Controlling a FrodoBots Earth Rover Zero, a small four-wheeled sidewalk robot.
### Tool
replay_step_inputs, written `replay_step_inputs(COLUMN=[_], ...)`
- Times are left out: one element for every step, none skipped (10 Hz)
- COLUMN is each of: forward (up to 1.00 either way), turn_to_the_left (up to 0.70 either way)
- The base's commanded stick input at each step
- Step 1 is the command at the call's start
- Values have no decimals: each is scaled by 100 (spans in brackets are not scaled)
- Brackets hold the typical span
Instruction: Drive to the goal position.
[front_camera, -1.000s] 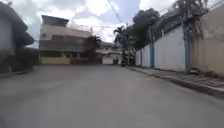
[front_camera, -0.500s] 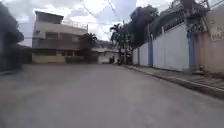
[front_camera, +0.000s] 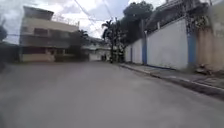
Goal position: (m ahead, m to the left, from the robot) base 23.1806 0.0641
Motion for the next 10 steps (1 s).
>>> replay_step_inputs(forward=[100,100,100,100,100,100,100,100,100,100], turn_to_the_left=[-3,-3,-3,-3,-3,-3,-3,-3,-3,-3])
